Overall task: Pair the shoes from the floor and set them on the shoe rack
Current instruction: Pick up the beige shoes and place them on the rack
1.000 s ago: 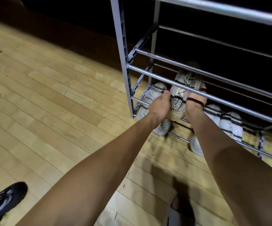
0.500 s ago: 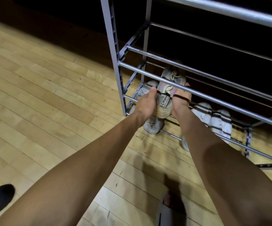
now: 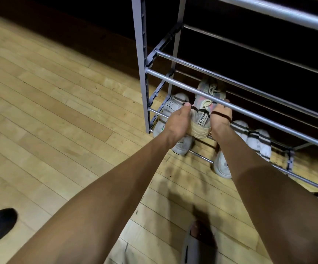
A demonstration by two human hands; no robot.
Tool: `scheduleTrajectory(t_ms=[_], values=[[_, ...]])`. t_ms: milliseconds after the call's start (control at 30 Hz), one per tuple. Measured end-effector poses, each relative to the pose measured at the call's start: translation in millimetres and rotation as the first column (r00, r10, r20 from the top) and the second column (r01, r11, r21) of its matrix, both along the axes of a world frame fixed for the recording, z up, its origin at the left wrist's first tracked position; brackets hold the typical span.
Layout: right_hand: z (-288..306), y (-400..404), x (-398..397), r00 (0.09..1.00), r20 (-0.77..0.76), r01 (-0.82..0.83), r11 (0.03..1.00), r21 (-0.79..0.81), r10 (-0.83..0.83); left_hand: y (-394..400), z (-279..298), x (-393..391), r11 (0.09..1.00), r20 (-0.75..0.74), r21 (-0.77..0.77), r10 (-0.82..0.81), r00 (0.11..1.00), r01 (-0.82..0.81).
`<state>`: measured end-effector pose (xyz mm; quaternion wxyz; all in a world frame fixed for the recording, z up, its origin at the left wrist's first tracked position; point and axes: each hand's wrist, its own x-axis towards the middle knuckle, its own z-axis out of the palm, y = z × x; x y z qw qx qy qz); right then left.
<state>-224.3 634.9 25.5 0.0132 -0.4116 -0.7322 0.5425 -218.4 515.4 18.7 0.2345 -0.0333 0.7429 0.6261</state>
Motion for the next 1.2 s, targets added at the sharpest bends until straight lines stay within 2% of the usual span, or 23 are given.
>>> scheduleTrajectory(t_ms=[67, 100, 300, 400, 533, 600, 700, 767, 1033, 1200], values=[[-2.4, -3.1, -5.1, 0.998, 0.026, -0.06, 0.978, 0.2, 0.056, -4.6, 0.5, 1.7, 1.0, -0.011, -0.012, 0.022, 1.0, -0.022], [-1.3, -5.2, -6.2, 0.999, 0.006, -0.054, 0.973, 0.225, 0.054, -9.0, 2.1, 4.3, 0.998, -0.017, -0.022, 0.052, 0.999, -0.052], [24.7, -11.1, 11.1, 0.976, -0.007, -0.202, 0.921, 0.333, 0.217, -66.4, 11.3, 22.2, 0.974, -0.1, -0.068, 0.209, 0.973, -0.216], [38.7, -25.4, 32.5, 0.956, 0.021, -0.283, 0.905, 0.316, 0.292, -109.7, 17.4, 36.6, 0.953, -0.118, -0.097, 0.275, 0.954, -0.286], [51.2, -65.9, 40.7, 0.876, -0.092, -0.418, 0.84, 0.346, 0.473, -180.2, 13.2, 74.7, 0.88, -0.093, -0.16, 0.437, 0.895, -0.447], [50.1, -98.3, 42.9, 0.832, -0.097, -0.501, 0.814, 0.293, 0.547, -217.0, 9.6, 96.8, 0.84, -0.088, -0.211, 0.493, 0.866, -0.5], [41.4, -153.5, 51.3, 0.786, -0.142, -0.6, 0.797, 0.066, 0.602, -269.8, 8.7, 122.3, 0.772, -0.106, -0.241, 0.581, 0.807, -0.588], [35.2, -191.7, 57.5, 0.749, -0.136, -0.657, 0.753, -0.03, 0.649, -301.5, 6.1, 135.2, 0.731, -0.099, -0.244, 0.635, 0.766, -0.637], [5.7, -313.7, 63.7, 0.601, -0.1, -0.798, 0.588, -0.132, 0.793, -393.3, -9.2, 164.5, 0.657, -0.081, -0.276, 0.711, 0.698, -0.701], [-25.9, -362.4, 71.9, 0.511, -0.008, -0.848, 0.503, -0.164, 0.859, -437.4, -24.8, 183.8, 0.631, -0.061, -0.346, 0.723, 0.688, -0.694]])
